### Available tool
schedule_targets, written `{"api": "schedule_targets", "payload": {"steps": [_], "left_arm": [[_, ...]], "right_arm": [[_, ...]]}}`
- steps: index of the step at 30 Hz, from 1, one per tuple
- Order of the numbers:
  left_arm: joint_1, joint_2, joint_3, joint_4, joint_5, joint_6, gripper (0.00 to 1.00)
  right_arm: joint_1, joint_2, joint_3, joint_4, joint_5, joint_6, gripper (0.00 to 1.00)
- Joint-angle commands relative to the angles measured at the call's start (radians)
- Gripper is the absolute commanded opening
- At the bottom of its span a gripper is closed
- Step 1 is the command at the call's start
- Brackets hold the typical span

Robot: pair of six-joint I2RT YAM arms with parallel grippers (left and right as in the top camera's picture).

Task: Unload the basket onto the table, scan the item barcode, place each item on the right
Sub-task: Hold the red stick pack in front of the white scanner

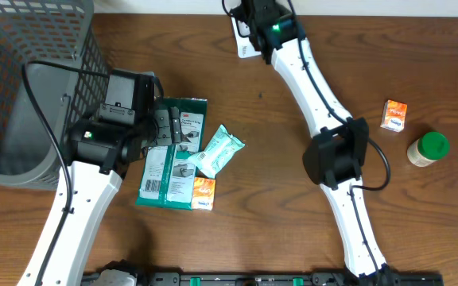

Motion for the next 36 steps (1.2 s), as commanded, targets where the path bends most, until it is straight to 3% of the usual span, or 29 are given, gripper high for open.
{"api": "schedule_targets", "payload": {"steps": [1, 12, 22, 36], "left_arm": [[0.005, 0.004, 0.013, -0.001, -0.012, 0.014, 0.84], [0.005, 0.004, 0.013, -0.001, -0.012, 0.014, 0.84], [0.005, 0.004, 0.013, -0.001, -0.012, 0.014, 0.84], [0.005, 0.004, 0.013, -0.001, -0.012, 0.014, 0.84]], "right_arm": [[0.002, 0.051, 0.022, 0.035, 0.045, -0.077, 0.01], [0.002, 0.123, 0.015, 0.120, -0.008, -0.202, 0.01], [-0.006, 0.127, 0.015, 0.132, -0.064, -0.229, 0.01], [-0.010, 0.127, 0.015, 0.135, 0.097, -0.227, 0.01]]}}
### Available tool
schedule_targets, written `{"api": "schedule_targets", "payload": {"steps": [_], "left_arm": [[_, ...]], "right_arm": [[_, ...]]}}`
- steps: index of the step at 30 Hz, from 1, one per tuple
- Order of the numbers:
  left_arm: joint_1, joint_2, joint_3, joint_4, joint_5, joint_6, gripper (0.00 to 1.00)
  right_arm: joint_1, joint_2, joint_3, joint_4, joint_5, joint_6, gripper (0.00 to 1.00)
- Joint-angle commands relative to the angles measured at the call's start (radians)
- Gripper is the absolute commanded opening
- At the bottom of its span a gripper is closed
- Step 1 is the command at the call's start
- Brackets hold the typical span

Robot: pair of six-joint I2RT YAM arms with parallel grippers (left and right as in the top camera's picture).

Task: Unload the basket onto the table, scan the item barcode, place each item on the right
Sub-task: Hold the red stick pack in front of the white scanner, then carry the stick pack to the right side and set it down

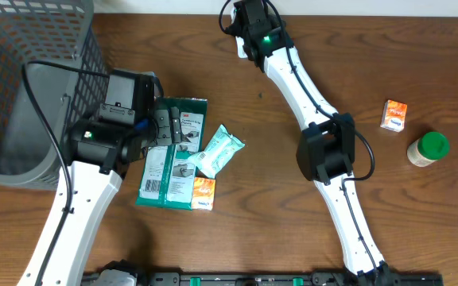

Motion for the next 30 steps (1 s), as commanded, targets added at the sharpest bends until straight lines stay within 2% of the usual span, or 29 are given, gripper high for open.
{"api": "schedule_targets", "payload": {"steps": [1, 7, 11, 18, 23, 30], "left_arm": [[0.005, 0.004, 0.013, 0.000, -0.013, 0.014, 0.84], [0.005, 0.004, 0.013, 0.000, -0.012, 0.014, 0.84], [0.005, 0.004, 0.013, 0.000, -0.013, 0.014, 0.84], [0.005, 0.004, 0.013, 0.000, -0.013, 0.014, 0.84], [0.005, 0.004, 0.013, 0.000, -0.013, 0.014, 0.84], [0.005, 0.004, 0.013, 0.000, -0.012, 0.014, 0.84]], "right_arm": [[-0.006, 0.014, 0.015, -0.005, 0.049, 0.003, 0.01], [0.004, -0.023, 0.017, -0.100, -0.084, 0.116, 0.01], [0.003, -0.091, 0.017, -0.171, -0.098, 0.235, 0.01], [-0.022, -0.319, 0.017, -0.480, -0.274, 0.542, 0.01], [-0.102, -0.480, 0.017, -0.668, -0.501, 0.661, 0.01], [-0.258, -0.578, 0.017, -0.834, -0.674, 0.708, 0.01]]}}
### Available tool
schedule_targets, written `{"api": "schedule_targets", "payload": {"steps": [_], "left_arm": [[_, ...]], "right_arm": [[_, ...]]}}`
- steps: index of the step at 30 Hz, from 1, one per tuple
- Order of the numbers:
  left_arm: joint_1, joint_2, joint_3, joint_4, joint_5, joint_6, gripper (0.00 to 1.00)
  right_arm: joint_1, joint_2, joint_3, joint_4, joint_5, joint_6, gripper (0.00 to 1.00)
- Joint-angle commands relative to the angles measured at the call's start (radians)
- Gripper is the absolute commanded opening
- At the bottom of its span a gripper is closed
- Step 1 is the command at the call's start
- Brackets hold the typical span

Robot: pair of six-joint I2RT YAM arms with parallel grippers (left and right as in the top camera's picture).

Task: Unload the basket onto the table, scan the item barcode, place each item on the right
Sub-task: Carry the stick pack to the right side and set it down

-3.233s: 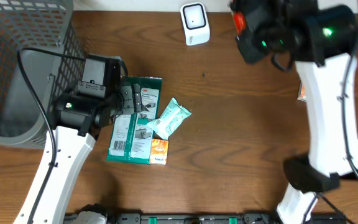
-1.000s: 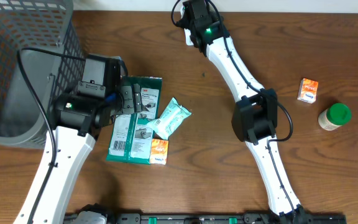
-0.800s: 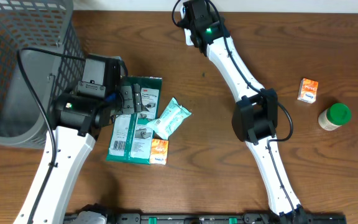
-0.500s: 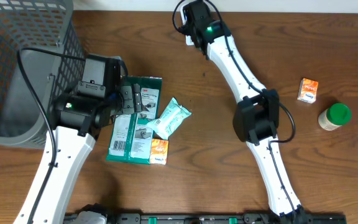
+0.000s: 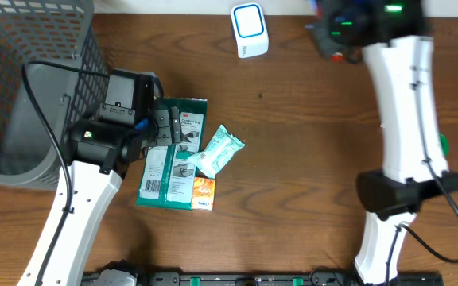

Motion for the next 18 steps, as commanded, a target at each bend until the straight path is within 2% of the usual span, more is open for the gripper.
{"api": "schedule_targets", "payload": {"steps": [1, 4, 10, 18], "left_arm": [[0.005, 0.004, 0.013, 0.000, -0.012, 0.014, 0.84], [0.005, 0.004, 0.013, 0.000, -0.013, 0.014, 0.84], [0.005, 0.004, 0.013, 0.000, -0.012, 0.014, 0.84], [0.005, 0.004, 0.013, 0.000, -0.012, 0.014, 0.84]], "right_arm": [[-0.076, 0.021, -0.010, -0.069, -0.174, 0.062, 0.01], [-0.148, 0.021, -0.018, -0.154, -0.257, 0.061, 0.01], [-0.265, 0.021, -0.084, -0.160, -0.263, 0.080, 0.01], [-0.372, 0.021, -0.346, -0.159, -0.262, 0.014, 0.01]]}}
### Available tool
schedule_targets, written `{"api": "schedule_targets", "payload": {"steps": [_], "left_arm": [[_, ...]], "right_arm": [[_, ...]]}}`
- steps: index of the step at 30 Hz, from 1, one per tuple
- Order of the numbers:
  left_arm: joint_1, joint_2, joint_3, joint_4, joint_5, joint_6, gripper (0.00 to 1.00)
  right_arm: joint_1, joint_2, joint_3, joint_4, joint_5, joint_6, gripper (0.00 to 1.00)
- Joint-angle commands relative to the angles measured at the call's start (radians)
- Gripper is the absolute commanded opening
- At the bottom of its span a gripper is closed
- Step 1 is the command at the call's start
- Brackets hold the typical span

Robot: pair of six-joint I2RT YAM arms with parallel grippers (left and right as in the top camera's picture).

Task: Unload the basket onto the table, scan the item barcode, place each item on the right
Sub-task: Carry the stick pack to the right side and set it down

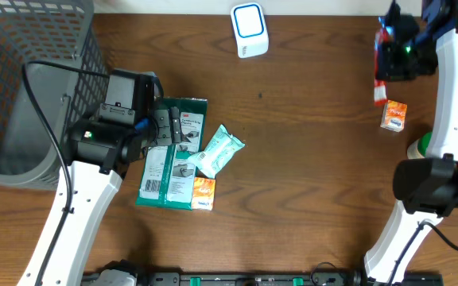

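Observation:
The white barcode scanner with a blue ring [247, 30] stands at the back edge of the table. My right gripper [381, 89] hovers at the far right, just up and left of a small orange box [393, 115]; its jaw state does not show. My left gripper [164, 127] rests on the top of a flat green card package [172, 163] at centre left; whether it is shut is unclear. A teal pouch [218, 150] lies across that package, and a second small orange box [203, 193] sits at its lower right corner.
A grey mesh basket [30, 48] fills the back left corner beside the left arm. A green-lidded jar [425, 143] stands below the right orange box, mostly hidden by the right arm.
My right gripper has moved from the back middle-right of the table to the far right, and is now by the small orange box. The left arm and the items are unchanged.
At the two oldest moments my right gripper was at the back over the white scanner. Then it was to the right of the scanner, which stood uncovered. Now it is by the orange box at the far right. The left gripper stayed on the green package throughout.

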Motion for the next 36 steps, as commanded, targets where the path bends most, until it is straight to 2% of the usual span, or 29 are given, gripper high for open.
{"api": "schedule_targets", "payload": {"steps": [1, 12, 18, 20, 24, 25, 26, 27, 36], "left_arm": [[0.005, 0.004, 0.013, -0.001, -0.012, 0.014, 0.84], [0.005, 0.004, 0.013, -0.001, -0.013, 0.014, 0.84], [0.005, 0.004, 0.013, -0.001, -0.012, 0.014, 0.84], [0.005, 0.004, 0.013, -0.001, -0.013, 0.014, 0.84], [0.005, 0.004, 0.013, -0.001, -0.013, 0.014, 0.84], [0.005, 0.004, 0.013, -0.001, -0.013, 0.014, 0.84], [0.005, 0.004, 0.013, -0.001, -0.013, 0.014, 0.84], [0.005, 0.004, 0.013, -0.001, -0.012, 0.014, 0.84], [0.005, 0.004, 0.013, -0.001, -0.012, 0.014, 0.84]], "right_arm": [[-0.033, 0.005, -0.128, 0.002, -0.019, -0.051, 0.01], [-0.093, 0.005, -0.543, 0.214, 0.064, -0.052, 0.01], [-0.093, 0.005, -0.677, 0.366, 0.170, -0.018, 0.06], [-0.093, 0.005, -0.698, 0.397, 0.183, -0.019, 0.15], [-0.093, 0.005, -0.710, 0.424, 0.183, -0.019, 0.42], [-0.093, 0.005, -0.710, 0.426, 0.183, -0.019, 0.56], [-0.093, 0.005, -0.710, 0.428, 0.183, -0.019, 0.82], [-0.093, 0.005, -0.710, 0.428, 0.183, -0.019, 0.99], [-0.093, 0.005, -0.703, 0.422, 0.180, -0.018, 0.99]]}}
